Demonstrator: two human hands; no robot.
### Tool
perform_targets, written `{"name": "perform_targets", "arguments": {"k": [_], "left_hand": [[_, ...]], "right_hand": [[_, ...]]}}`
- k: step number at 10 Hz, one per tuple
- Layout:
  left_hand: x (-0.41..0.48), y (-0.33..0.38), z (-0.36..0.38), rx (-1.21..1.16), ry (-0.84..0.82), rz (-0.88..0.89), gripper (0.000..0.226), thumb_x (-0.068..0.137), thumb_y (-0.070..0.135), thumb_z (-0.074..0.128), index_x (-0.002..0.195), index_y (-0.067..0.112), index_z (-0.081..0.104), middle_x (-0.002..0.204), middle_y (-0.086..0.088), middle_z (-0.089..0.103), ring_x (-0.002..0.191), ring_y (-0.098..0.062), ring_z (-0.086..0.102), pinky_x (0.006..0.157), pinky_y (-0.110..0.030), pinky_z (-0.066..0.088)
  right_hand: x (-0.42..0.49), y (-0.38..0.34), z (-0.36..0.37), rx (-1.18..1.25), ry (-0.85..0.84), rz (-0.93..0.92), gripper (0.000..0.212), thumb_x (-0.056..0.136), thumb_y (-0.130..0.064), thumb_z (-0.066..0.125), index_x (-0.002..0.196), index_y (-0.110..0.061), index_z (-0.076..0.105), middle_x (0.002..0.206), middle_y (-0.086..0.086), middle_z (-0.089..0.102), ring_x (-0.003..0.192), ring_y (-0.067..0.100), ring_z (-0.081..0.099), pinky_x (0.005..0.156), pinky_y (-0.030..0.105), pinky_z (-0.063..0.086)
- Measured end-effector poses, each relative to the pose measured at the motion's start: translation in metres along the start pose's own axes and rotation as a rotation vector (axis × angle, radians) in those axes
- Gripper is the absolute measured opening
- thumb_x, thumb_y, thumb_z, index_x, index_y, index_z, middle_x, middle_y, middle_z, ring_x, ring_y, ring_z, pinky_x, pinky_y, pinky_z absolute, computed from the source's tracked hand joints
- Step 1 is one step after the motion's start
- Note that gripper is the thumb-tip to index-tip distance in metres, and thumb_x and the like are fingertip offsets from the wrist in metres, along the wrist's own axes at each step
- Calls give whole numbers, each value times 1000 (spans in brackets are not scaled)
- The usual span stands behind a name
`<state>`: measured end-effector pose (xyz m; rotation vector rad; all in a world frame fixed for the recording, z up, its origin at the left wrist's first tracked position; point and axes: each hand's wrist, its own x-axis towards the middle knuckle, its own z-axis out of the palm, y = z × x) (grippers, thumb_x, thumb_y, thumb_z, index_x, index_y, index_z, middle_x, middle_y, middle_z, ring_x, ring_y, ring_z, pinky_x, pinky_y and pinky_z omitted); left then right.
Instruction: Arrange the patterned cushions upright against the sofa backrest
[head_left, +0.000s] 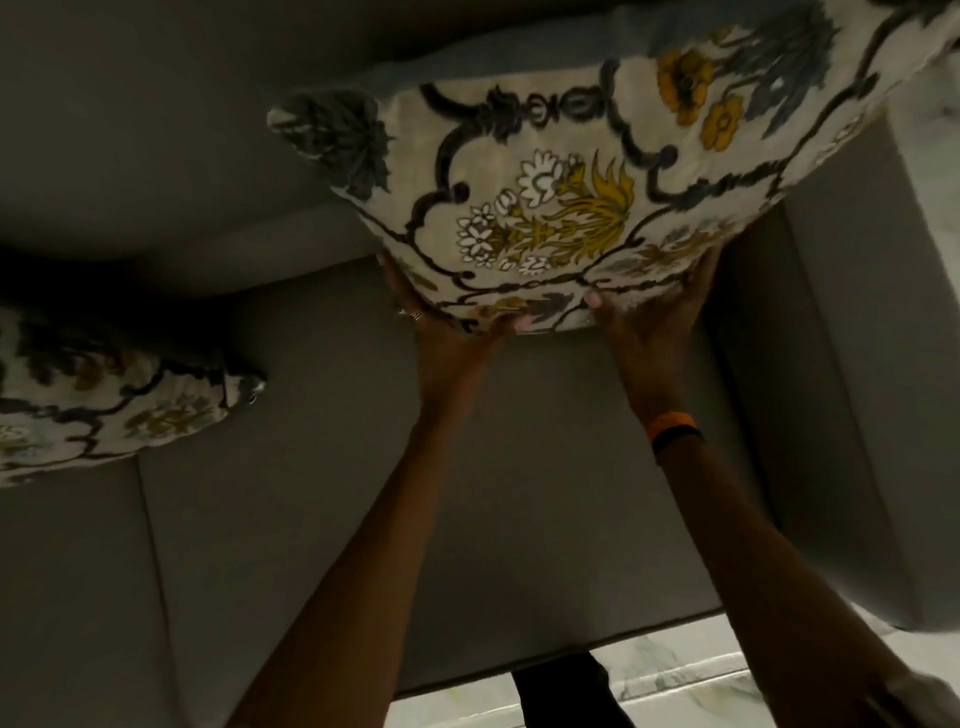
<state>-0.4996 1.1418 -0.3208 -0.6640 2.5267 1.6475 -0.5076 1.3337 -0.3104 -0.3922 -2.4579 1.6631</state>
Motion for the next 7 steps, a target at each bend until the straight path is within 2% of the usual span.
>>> {"name": "perform_targets", "arguments": {"k": [1,2,3,4,5,6,7], "left_hand": [[18,-19,-13,119,-137,-68,132,57,53,91,157,13,15,164,-15,25,153,-31,26,125,-45,29],[14,-17,-11,108,-119,1,128,60,66,80,158,19,13,167,-11,20,154,-31,20,127,-52,19],[-4,-16,-4,29,-95,-14,118,66,60,82,157,24,16,166,-8,23,153,-26,25,125,-42,26],[-1,-22,-4,31,-81,-46,112,73,48,84,158,17,19,165,-11,24,152,-27,26,119,-29,25],[5,-23,-12,35,-166,-42,115,75,48,83,159,16,12,167,-11,16,154,-28,18,121,-30,22],[-10,-40,-38,81,-198,-60,115,75,58,78,158,26,6,167,-8,12,153,-32,19,119,-52,33],[-50,-80,-87,355,-160,66,103,81,65,66,158,25,10,165,-9,20,151,-31,27,118,-55,37]], "right_hand": [[9,15,-17,87,-114,153,136,80,-7,91,166,-5,-14,178,15,2,166,28,14,132,48,33],[30,13,-33,75,-160,131,136,78,-12,92,167,-6,-11,176,14,13,163,26,23,121,17,41],[29,5,-40,21,-90,164,122,83,-13,90,169,-11,4,174,8,27,160,21,32,128,36,38],[16,3,-35,-6,-113,194,115,87,-15,86,169,-13,6,175,7,25,161,22,30,131,47,34],[0,3,-23,31,-76,250,116,91,-16,84,170,-17,0,177,7,20,162,23,28,130,52,34],[-50,6,8,-75,-3,406,114,90,-39,83,170,-22,4,178,7,18,162,26,27,130,57,32],[-122,2,57,-438,1,315,99,92,-51,75,168,-15,22,173,16,26,159,36,29,127,61,30]]}}
